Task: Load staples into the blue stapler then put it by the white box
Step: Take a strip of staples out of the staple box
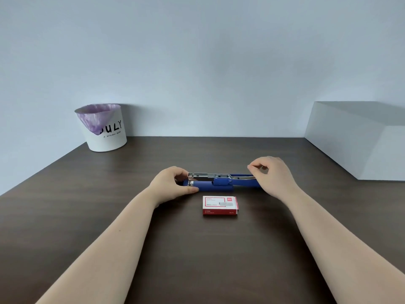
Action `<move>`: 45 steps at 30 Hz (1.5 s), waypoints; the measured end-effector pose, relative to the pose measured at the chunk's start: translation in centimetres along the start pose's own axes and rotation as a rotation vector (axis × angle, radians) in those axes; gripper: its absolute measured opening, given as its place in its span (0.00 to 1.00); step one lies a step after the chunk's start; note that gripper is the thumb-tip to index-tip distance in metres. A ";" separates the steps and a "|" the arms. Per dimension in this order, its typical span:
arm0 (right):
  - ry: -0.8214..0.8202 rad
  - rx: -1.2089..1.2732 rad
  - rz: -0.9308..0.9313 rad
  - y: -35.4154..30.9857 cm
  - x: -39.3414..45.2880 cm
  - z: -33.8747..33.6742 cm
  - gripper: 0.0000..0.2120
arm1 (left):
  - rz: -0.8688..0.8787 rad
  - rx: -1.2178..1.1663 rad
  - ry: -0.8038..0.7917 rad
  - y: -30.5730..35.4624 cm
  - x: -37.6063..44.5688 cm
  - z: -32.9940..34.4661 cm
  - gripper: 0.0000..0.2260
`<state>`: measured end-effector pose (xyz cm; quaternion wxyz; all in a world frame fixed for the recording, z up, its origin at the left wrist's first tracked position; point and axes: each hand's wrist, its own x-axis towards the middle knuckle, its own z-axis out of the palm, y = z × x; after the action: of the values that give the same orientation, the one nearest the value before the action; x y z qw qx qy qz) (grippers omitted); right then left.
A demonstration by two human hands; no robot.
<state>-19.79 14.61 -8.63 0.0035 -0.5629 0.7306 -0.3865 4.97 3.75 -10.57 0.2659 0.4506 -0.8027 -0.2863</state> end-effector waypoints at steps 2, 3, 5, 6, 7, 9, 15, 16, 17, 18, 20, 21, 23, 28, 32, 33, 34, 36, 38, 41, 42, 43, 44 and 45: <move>-0.011 -0.045 -0.041 -0.8 -0.1 0.2 0.08 | 0.002 -0.001 0.003 -0.1 0.0 0.1 0.15; -0.027 -0.060 -0.058 -1.2 -0.1 0.4 0.08 | 0.006 -0.001 0.005 -0.1 0.0 0.1 0.16; -0.050 -0.083 -0.087 -1.9 -0.1 0.9 0.08 | 0.016 0.001 0.009 -0.1 0.0 0.1 0.16; -0.059 -0.086 -0.095 -2.1 -0.2 1.2 0.08 | 0.019 0.004 0.012 -0.1 0.0 0.0 0.16; -0.064 -0.087 -0.102 -2.3 -0.3 1.3 0.08 | 0.021 0.004 0.015 -0.1 -0.1 0.0 0.16; -0.070 -0.080 -0.106 -2.6 -0.4 1.3 0.08 | 0.023 -0.019 0.032 0.0 -0.2 -0.1 0.16; -0.300 -0.042 -0.153 -3.0 -1.9 -1.2 0.04 | 0.145 -0.030 0.213 0.2 -0.6 -0.5 0.17; -0.356 -0.039 -0.153 -3.1 -2.0 -1.6 0.06 | 0.158 -0.014 0.232 0.5 -0.8 -0.7 0.15; -0.404 -0.018 -0.140 -3.1 -2.0 -2.0 0.07 | 0.163 -0.014 0.236 1.0 -1.0 -0.9 0.13; -0.450 0.017 -0.118 -3.1 -2.0 -2.3 0.10 | 0.162 -0.033 0.216 1.5 -1.3 -1.2 0.11; -0.564 0.038 -0.087 -3.1 -2.1 -2.7 0.15 | 0.180 -0.074 0.080 2.7 -2.2 -1.4 0.11; -0.625 0.009 -0.089 -3.2 -2.1 -2.7 0.18 | 0.205 -0.054 -0.028 3.3 -2.6 -1.4 0.12; -0.705 -0.072 -0.123 -3.2 -2.2 -2.4 0.22 | 0.251 0.066 -0.234 4.2 -3.5 -0.9 0.19; -0.731 -0.098 -0.173 -3.4 -2.4 -1.8 0.20 | 0.302 0.307 -0.317 4.9 -3.8 0.3 0.27; -0.718 -0.075 -0.161 -3.5 -2.5 -1.5 0.18 | 0.304 0.240 -0.281 4.3 -3.4 0.5 0.22; -0.713 -0.073 -0.158 -3.5 -2.4 -1.4 0.17 | 0.310 0.230 -0.280 4.1 -3.3 0.6 0.21; -0.710 -0.068 -0.151 -3.4 -2.4 -1.4 0.18 | 0.315 0.222 -0.281 4.0 -3.3 0.7 0.20; -0.711 -0.059 -0.137 -3.0 -2.3 -1.3 0.18 | 0.317 0.198 -0.283 3.8 -3.1 0.8 0.19; -0.697 -0.044 -0.120 -2.6 -2.3 -1.4 0.18 | 0.312 0.159 -0.282 3.4 -2.9 0.7 0.18; -0.666 -0.013 -0.098 -2.2 -2.3 -1.6 0.15 | 0.276 0.086 -0.264 2.8 -2.8 0.4 0.15; -0.664 -0.011 -0.094 -2.1 -2.3 -1.7 0.14 | 0.256 0.059 -0.270 2.7 -2.8 0.2 0.14; -0.665 -0.007 -0.092 -2.0 -2.3 -1.8 0.13 | 0.241 0.036 -0.279 2.6 -2.7 0.1 0.14; -0.669 -0.002 -0.090 -2.0 -2.4 -1.9 0.12 | 0.234 0.021 -0.285 2.5 -2.7 0.0 0.13; -0.673 0.004 -0.090 -1.9 -2.4 -2.0 0.12 | 0.233 0.010 -0.287 2.4 -2.7 -0.1 0.13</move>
<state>-18.22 17.54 -7.19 0.2283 -0.6904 0.6623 -0.1803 4.91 7.14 -9.30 0.1777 0.3107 -0.8805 -0.3109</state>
